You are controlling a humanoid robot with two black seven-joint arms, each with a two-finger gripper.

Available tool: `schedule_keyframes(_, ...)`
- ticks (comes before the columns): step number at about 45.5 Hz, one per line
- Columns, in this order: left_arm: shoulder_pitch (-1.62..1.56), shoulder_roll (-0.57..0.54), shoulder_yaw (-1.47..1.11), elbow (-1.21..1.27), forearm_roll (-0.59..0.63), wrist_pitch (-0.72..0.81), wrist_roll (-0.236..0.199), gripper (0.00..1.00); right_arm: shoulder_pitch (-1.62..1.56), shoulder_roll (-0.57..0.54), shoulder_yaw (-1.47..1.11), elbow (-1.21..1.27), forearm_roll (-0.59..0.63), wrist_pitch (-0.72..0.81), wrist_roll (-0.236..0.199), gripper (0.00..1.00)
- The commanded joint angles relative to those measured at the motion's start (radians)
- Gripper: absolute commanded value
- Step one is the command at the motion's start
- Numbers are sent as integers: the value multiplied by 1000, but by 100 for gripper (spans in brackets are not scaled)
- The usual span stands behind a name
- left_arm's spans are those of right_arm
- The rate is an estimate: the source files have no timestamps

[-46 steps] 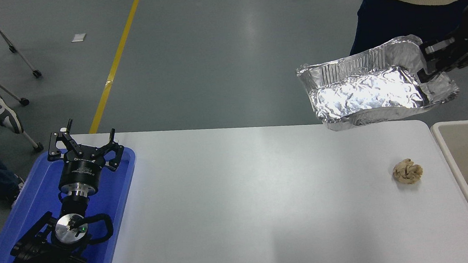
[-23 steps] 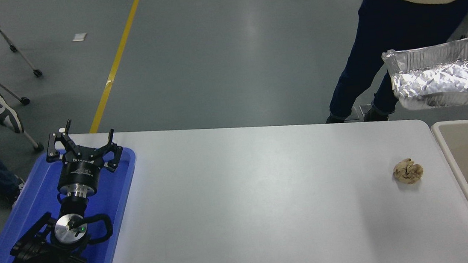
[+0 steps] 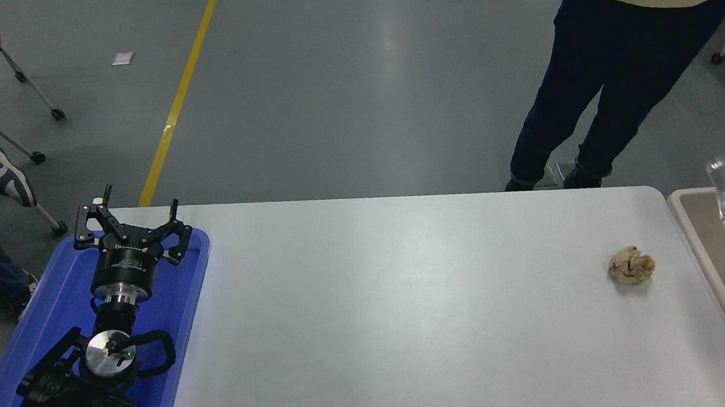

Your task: Pick up foil plate and place in dustbin

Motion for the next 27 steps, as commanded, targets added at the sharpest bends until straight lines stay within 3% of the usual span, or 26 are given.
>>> schedule_keyframes(1,0,0,0,0,-1,0,0,100,-234,0,-4,-153,70,-109,29,0)
schedule_keyframes(8,0,0,0,0,-1,0,0,100,-312,7,7,-174,113,-185,-3,0)
schedule_keyframes(19,0,0,0,0,-1,2,-2,100,-464,44,16,-176,286,-398,-200,0)
schedule_keyframes(27,0,0,0,0,-1,2,-2,100,-547,95,25,-176,361,-481,-272,0)
